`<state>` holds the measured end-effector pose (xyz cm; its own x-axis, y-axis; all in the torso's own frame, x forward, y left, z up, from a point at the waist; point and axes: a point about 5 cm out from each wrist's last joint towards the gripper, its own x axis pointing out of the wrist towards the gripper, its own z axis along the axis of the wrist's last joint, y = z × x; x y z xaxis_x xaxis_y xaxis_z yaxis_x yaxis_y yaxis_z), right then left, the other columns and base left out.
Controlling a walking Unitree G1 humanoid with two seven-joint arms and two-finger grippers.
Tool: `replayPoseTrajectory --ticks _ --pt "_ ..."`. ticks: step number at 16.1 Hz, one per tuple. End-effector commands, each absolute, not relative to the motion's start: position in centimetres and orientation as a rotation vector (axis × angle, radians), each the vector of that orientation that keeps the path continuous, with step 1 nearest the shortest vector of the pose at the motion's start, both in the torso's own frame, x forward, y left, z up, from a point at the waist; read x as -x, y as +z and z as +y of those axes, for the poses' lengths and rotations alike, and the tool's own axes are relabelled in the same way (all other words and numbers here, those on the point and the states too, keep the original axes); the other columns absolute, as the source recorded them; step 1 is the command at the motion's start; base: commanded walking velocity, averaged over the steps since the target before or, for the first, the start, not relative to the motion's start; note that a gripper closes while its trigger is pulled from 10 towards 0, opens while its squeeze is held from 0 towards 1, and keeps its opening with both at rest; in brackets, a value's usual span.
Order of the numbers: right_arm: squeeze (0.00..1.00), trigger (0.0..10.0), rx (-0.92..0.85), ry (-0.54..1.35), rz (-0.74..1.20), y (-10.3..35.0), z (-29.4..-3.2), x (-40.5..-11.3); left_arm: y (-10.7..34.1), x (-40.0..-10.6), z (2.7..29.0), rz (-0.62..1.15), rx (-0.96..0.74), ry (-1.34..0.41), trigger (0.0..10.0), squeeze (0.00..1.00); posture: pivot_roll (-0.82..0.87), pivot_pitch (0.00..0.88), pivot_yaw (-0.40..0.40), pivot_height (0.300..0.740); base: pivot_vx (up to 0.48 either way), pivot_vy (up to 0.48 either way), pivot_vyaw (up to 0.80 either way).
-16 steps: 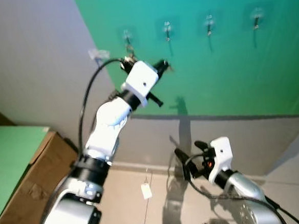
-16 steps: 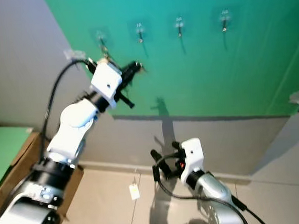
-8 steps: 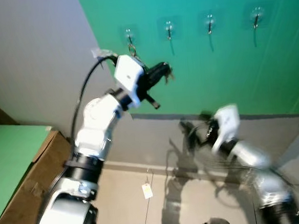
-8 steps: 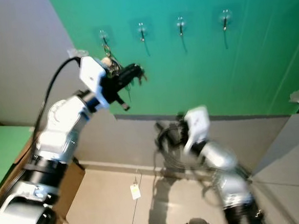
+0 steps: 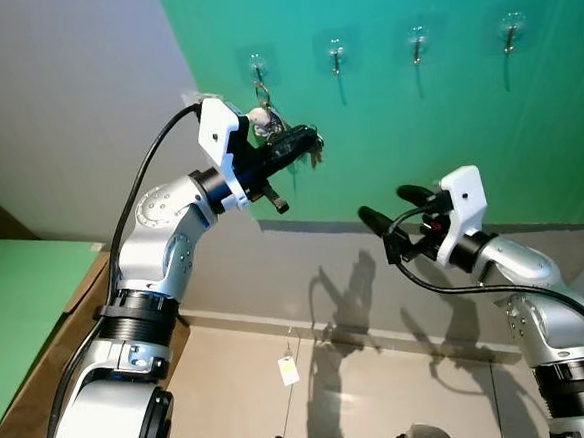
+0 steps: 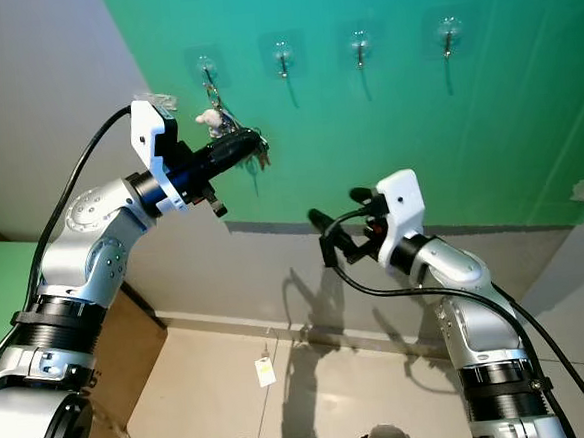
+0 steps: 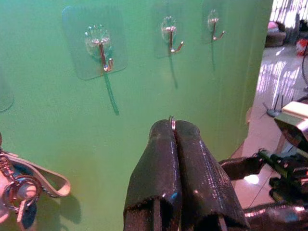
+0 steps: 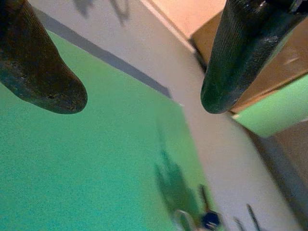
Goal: Hang keys on a hook
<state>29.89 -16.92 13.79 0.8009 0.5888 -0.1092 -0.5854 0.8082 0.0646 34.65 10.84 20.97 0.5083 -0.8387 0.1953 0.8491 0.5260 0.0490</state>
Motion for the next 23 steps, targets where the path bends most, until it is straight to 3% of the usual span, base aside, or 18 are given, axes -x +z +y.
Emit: replayPoseTrajectory --ticks 1,4,5,11,16,20,23 --pt "1.00 10.0 -0.041 0.702 0.099 15.1 -15.8 -29.9 21.4 -34.4 11.0 -0.217 0.067 -1.042 0.0 0.00 -0.25 0.010 0.154 0.717 0.000 0.000 0.00" --pt "0.98 10.0 -0.076 0.734 0.076 16.9 -15.2 -30.3 21.2 -33.9 10.4 -0.196 0.076 -1.098 0.0 0.00 -0.25 0.013 0.153 0.717 0.000 0.000 0.00" --pt "0.00 10.0 -0.079 0.751 0.070 17.4 -14.9 -30.3 21.1 -33.8 10.2 -0.189 0.077 -1.115 0.0 0.00 -0.25 0.013 0.154 0.717 0.000 0.000 0.00" --pt "0.00 10.0 -0.072 0.808 0.041 19.5 -14.4 -30.4 21.1 -33.7 9.4 -0.182 0.102 -1.160 0.0 0.00 -0.26 0.002 0.153 0.717 0.000 0.000 0.00" --pt "0.00 10.0 -0.075 0.842 0.039 20.2 -13.9 -30.3 22.1 -34.2 10.6 -0.195 0.297 -1.167 0.0 0.00 -0.26 0.000 0.153 0.717 0.000 0.000 0.00" --pt "0.00 10.0 -0.084 0.851 0.038 20.4 -13.9 -30.1 22.3 -34.3 11.0 -0.196 0.348 -1.180 0.0 0.00 -0.26 0.000 0.152 0.717 0.000 0.000 0.00" --pt "0.00 10.0 -0.111 0.889 0.022 21.5 -13.8 -29.7 22.9 -34.3 11.9 -0.208 0.507 -1.208 0.0 0.00 -0.26 0.000 0.152 0.717 0.000 0.000 0.00"
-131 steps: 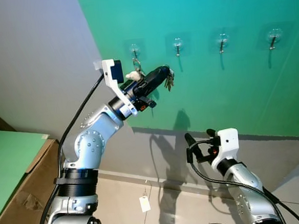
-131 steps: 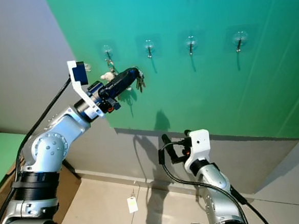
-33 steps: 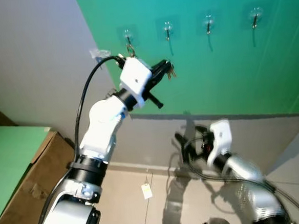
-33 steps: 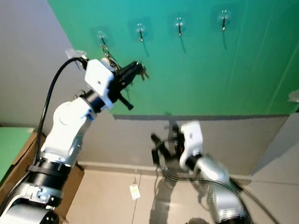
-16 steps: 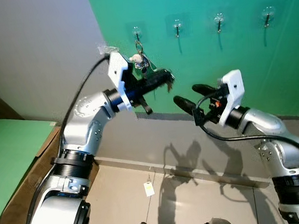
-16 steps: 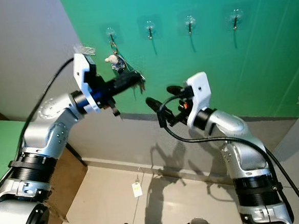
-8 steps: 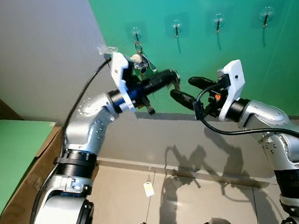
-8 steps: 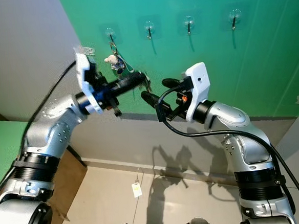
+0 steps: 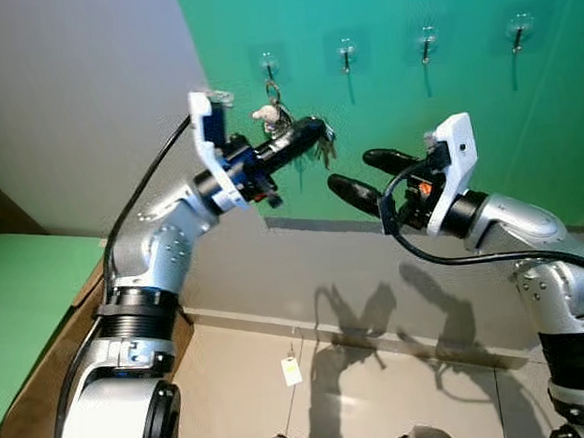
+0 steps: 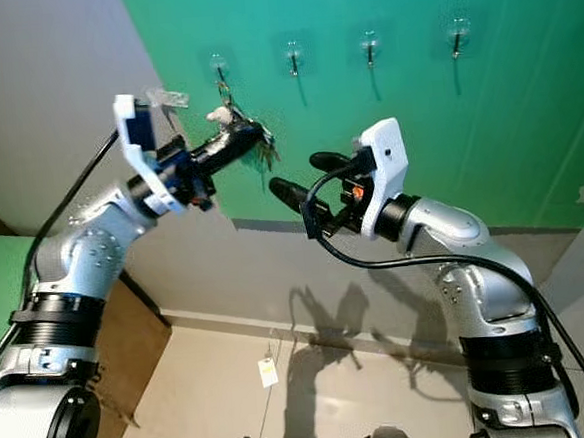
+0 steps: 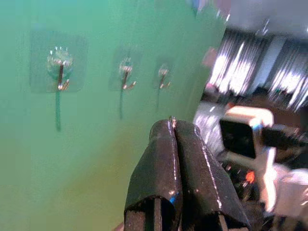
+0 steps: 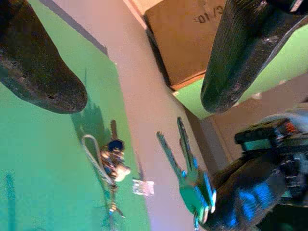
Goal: Hang keys on a hook
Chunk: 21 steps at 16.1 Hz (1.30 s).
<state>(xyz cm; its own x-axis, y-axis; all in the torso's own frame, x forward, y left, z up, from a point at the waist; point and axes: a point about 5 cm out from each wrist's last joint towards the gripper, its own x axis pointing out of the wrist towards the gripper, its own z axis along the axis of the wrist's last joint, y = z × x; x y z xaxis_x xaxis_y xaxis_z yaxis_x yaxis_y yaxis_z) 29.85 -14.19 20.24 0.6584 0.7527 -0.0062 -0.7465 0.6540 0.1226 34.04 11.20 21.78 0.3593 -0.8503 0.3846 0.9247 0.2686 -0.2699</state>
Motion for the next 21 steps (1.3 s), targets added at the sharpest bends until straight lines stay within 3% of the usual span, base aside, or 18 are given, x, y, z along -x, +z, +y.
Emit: replayPoseTrajectory --ticks 1,8,21 --pt "0.00 10.0 -0.120 0.895 0.019 21.6 -13.9 -29.6 23.1 -34.3 12.3 -0.218 0.551 -1.210 0.0 0.00 -0.26 0.000 0.152 0.717 0.000 0.000 0.00" --pt "0.00 10.0 -0.150 0.879 0.046 21.3 -14.5 -29.5 24.9 -32.6 13.4 -0.281 0.759 -1.386 0.0 0.00 -0.26 0.000 0.154 0.717 0.000 0.000 0.00" --pt "0.00 10.0 -0.135 0.950 0.016 23.3 -14.7 -29.0 23.3 -32.7 12.3 -0.187 0.529 -1.373 0.0 0.00 -0.26 0.005 0.153 0.717 0.000 0.000 0.00"
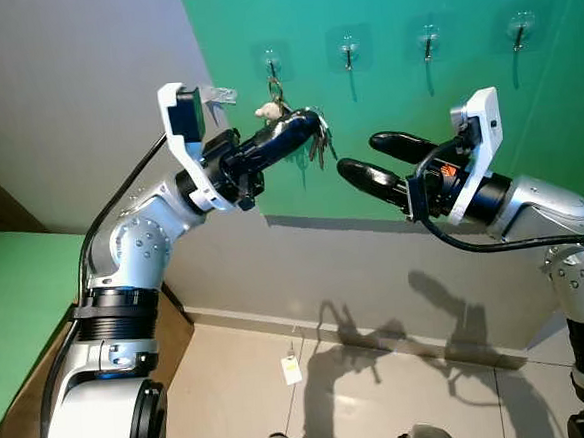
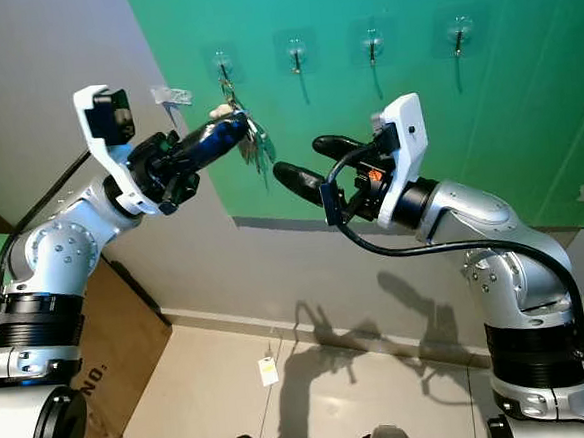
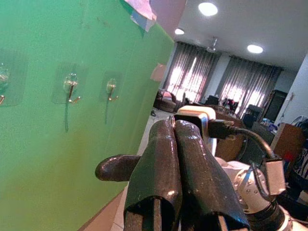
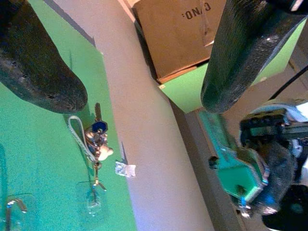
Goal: Hang keys on a hook
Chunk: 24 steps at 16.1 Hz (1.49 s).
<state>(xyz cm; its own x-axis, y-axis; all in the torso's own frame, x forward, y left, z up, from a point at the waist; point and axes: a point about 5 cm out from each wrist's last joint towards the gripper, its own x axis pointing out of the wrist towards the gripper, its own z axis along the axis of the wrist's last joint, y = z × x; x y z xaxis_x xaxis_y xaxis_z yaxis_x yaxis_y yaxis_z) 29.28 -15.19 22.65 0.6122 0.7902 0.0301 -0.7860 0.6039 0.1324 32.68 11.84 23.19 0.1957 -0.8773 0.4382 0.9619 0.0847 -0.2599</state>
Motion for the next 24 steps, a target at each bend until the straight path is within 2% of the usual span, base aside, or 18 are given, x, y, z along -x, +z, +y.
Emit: replayPoseTrajectory --ticks 1,9,21,22,23,24 --pt "0.00 10.0 -0.134 0.972 0.013 23.4 -14.1 -28.9 23.1 -32.9 12.1 -0.184 0.512 -1.366 0.0 0.00 -0.26 0.007 0.154 0.717 0.000 0.000 0.00" --pt "0.00 10.0 -0.104 1.049 0.062 22.7 -13.0 -28.4 21.7 -32.8 11.5 -0.131 0.391 -1.369 0.0 0.00 -0.25 0.011 0.147 0.717 0.000 0.000 0.00" --pt "0.00 10.0 -0.117 1.079 0.053 22.2 -11.2 -28.7 21.3 -32.2 10.5 -0.117 0.383 -1.404 0.0 0.00 -0.25 0.000 0.141 0.717 0.000 0.000 0.00" --pt "0.00 4.2 -0.112 1.064 0.053 22.0 -11.2 -28.9 21.4 -32.1 10.4 -0.119 0.386 -1.407 0.0 0.00 -0.25 0.000 0.141 0.717 0.000 0.000 0.00" --pt "0.00 0.0 -0.112 1.041 0.053 21.8 -11.2 -29.1 21.5 -32.0 10.3 -0.121 0.388 -1.412 0.0 0.00 -0.25 0.000 0.140 0.717 0.000 0.000 0.00" --pt "0.00 0.0 -0.112 1.040 0.053 21.8 -11.2 -29.1 21.5 -32.0 10.3 -0.122 0.388 -1.413 0.0 0.00 -0.25 0.000 0.140 0.717 0.000 0.000 0.00"
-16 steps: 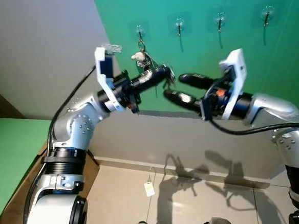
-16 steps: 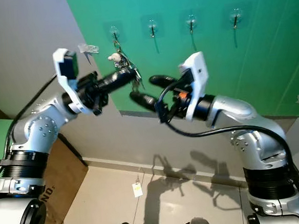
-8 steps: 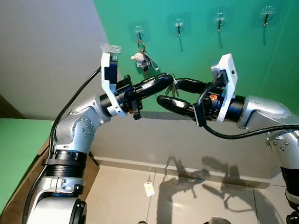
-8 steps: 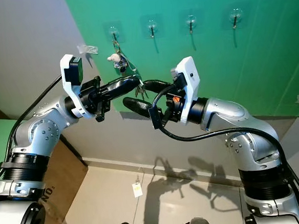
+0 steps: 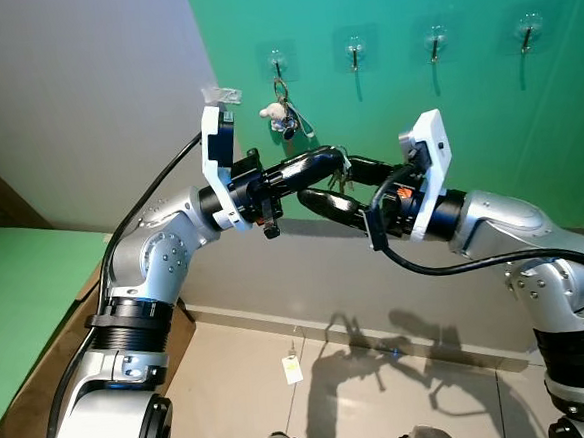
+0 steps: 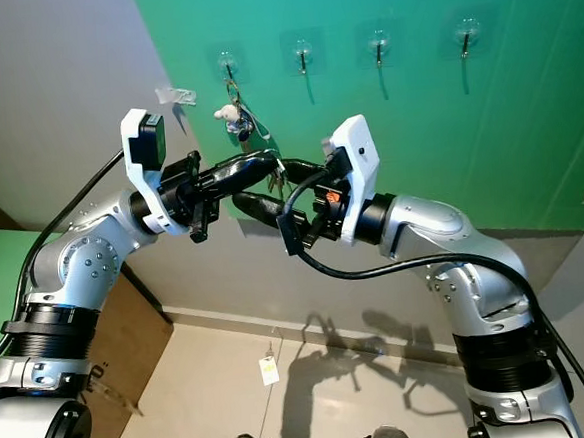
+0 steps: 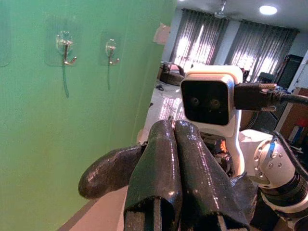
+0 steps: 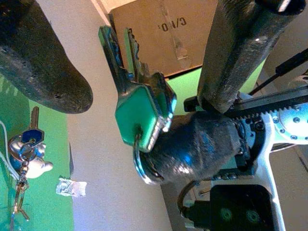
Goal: Hang keys on a hook
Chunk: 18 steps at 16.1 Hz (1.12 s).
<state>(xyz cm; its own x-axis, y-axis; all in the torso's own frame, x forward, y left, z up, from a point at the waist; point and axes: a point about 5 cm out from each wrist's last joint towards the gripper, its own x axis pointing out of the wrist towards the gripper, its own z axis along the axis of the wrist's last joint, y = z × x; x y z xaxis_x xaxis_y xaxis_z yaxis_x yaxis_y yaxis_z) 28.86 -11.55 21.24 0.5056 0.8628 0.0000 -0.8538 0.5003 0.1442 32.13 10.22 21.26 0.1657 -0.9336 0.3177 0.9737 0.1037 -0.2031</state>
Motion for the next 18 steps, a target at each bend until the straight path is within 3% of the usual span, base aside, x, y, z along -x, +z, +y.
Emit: replayPoseTrajectory --ticks 1,18 --pt "0.00 0.0 -0.114 1.036 0.051 21.8 -11.2 -29.1 21.5 -31.9 10.3 -0.123 0.390 -1.412 0.0 0.00 -0.24 0.000 0.140 0.717 0.000 0.000 0.00" --pt "0.00 0.0 -0.057 1.064 0.086 20.3 -11.4 -29.0 21.4 -32.0 10.6 -0.111 0.347 -1.397 0.0 0.00 -0.24 0.011 0.139 0.717 0.000 0.000 0.00"
